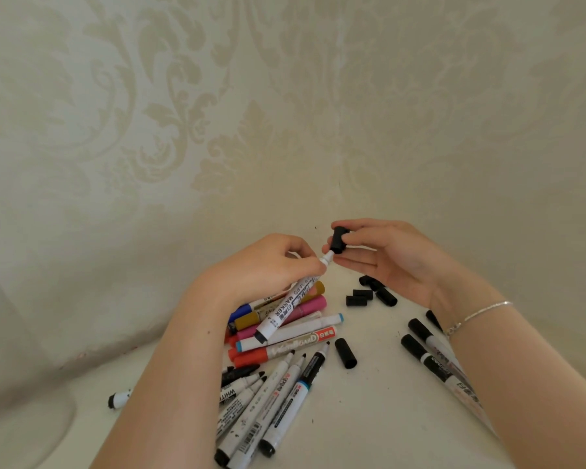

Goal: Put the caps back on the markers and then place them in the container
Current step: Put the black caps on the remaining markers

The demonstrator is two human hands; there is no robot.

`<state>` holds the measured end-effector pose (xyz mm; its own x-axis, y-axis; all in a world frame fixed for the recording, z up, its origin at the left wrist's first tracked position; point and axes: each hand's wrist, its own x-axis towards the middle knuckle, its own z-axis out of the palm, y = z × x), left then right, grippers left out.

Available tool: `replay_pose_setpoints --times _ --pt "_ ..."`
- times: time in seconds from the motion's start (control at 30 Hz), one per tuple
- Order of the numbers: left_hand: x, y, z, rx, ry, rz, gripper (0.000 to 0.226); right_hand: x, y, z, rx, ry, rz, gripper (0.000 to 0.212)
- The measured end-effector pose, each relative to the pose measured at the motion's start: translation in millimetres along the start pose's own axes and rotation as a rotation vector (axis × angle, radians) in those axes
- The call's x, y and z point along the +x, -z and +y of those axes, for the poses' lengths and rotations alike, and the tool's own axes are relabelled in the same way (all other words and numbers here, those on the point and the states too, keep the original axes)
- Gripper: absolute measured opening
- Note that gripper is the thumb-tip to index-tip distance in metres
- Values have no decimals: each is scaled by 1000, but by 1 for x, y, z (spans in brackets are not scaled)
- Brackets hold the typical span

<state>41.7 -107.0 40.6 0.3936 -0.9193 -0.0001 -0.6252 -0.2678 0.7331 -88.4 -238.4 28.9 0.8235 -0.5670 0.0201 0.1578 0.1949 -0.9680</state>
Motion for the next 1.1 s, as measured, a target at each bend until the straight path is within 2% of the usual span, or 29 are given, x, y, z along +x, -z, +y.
replay_pose_setpoints --times 0.27,0.5,0.63,0.73,0.87,1.1 --pt "2 -2 1 -17 -4 13 20 2 -1 1 23 -2 68 24" --pt "1 -2 1 31 -35 9 35 0 -5 3 -21 -23 9 24" --pt "3 -5 2 48 -76 21 35 -1 -5 3 14 21 44 22" --pt "4 -12 5 -27 -87 16 31 0 -9 3 11 80 103 19" --pt "9 -21 7 -62 -132 142 29 1 -10 5 38 130 184 18" --pt "10 -21 8 -85 -168 263 33 -1 -12 4 125 138 154 21"
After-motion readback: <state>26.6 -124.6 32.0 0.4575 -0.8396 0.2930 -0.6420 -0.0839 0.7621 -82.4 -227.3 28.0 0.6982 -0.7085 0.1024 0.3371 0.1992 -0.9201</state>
